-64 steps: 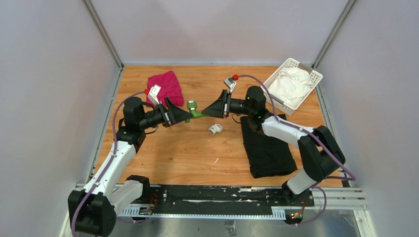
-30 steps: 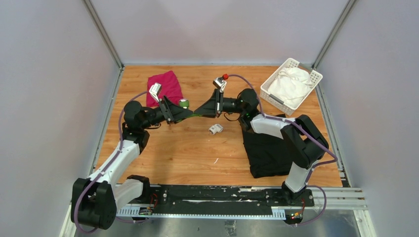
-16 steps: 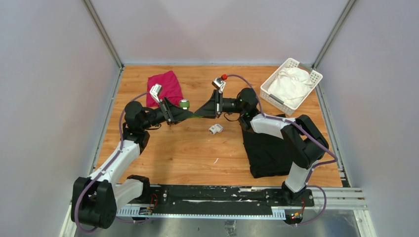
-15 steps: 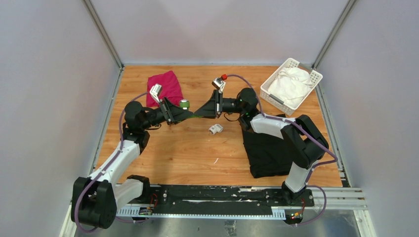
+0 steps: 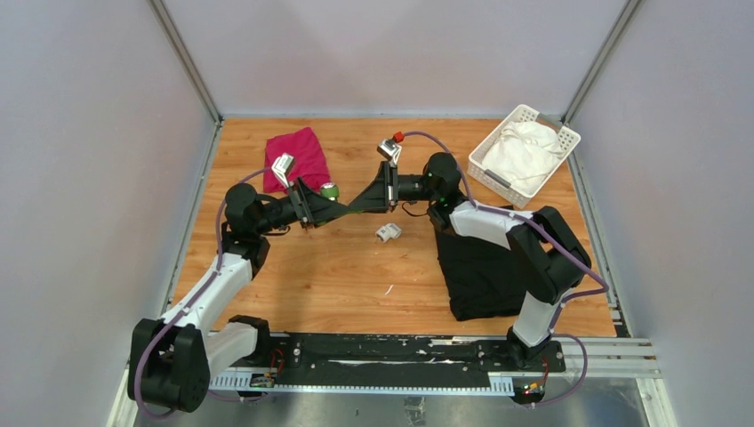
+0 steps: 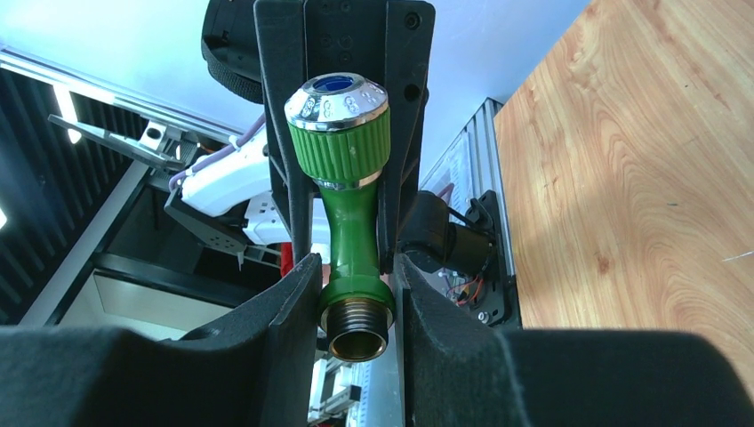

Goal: Install the water faucets

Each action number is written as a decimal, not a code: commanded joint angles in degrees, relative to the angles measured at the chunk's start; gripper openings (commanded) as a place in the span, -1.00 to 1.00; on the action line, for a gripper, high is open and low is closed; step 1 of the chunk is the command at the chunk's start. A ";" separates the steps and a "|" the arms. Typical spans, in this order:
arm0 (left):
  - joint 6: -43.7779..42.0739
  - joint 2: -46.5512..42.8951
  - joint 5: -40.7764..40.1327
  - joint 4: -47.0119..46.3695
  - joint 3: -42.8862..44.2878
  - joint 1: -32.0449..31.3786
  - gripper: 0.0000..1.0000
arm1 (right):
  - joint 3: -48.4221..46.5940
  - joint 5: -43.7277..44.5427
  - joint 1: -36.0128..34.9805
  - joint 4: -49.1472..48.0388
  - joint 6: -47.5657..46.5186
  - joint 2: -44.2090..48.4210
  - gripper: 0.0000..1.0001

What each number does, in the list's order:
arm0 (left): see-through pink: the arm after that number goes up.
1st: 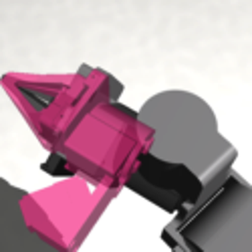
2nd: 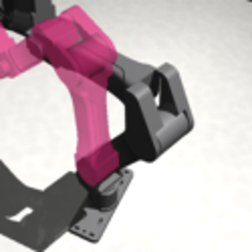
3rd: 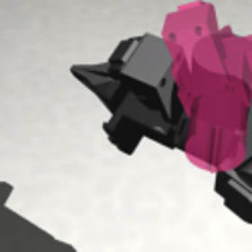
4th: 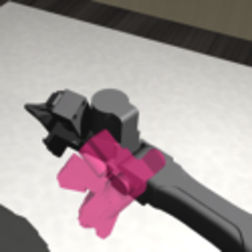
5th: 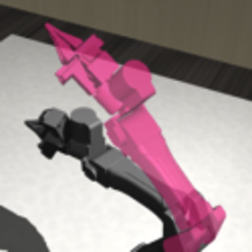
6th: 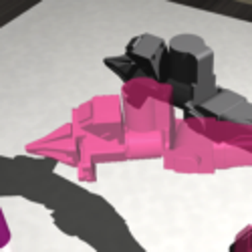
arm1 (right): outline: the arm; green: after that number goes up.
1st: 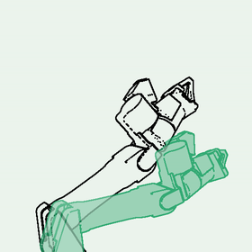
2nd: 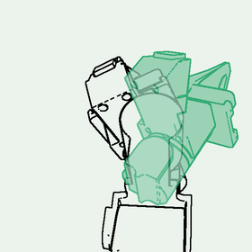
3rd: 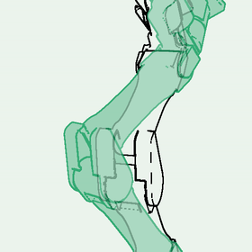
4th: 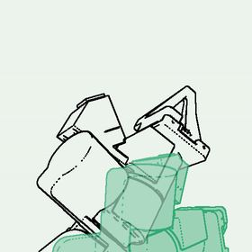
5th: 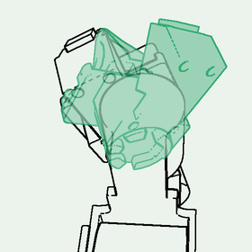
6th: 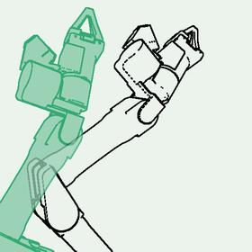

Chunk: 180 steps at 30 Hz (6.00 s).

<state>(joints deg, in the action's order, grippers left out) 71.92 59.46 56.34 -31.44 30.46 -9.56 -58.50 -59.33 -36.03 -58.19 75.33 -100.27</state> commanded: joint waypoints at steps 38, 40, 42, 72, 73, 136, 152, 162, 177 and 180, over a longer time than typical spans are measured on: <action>-1.04 -1.31 -0.71 -0.61 -0.98 -0.29 -1.00 | 0.24 -2.50 2.81 7.42 -4.80 1.53 0.02; -1.63 -1.49 -1.25 0.24 -1.17 -0.12 -1.00 | 1.46 -1.21 5.39 12.89 -8.29 4.31 0.31; -1.84 -1.49 -1.52 0.43 -1.43 0.21 -1.00 | 2.04 0.32 7.96 21.66 -14.48 7.91 0.46; -26.02 -7.30 -18.71 39.76 5.62 0.95 -1.00 | -23.72 44.56 1.91 89.95 -72.92 -9.86 0.42; -25.85 -7.05 -18.40 39.23 5.48 0.95 -1.00 | -24.31 42.53 1.89 90.17 -74.24 -10.66 0.43; -32.23 -10.89 -21.98 45.57 6.27 0.95 -1.00 | -24.27 67.94 -5.48 91.77 -57.58 -12.33 0.50; -30.68 -9.24 -21.74 43.89 3.81 0.95 -1.00 | -8.06 57.84 -4.10 81.42 -58.20 6.11 0.89; -32.22 -7.73 -21.78 45.00 4.31 0.95 -1.00 | -0.86 49.95 -4.71 69.99 -54.95 6.85 0.86; -33.73 -5.88 -21.71 44.88 4.57 0.95 -1.00 | -5.33 50.28 -7.35 68.59 -50.29 -4.62 0.25; -34.37 -5.00 -22.18 45.86 4.82 0.95 -1.00 | -5.94 50.52 -7.65 69.09 -51.40 -5.45 0.02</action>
<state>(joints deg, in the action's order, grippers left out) 39.46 53.60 34.17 13.89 34.79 -8.80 -63.42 -9.76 -42.15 9.34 24.53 -103.66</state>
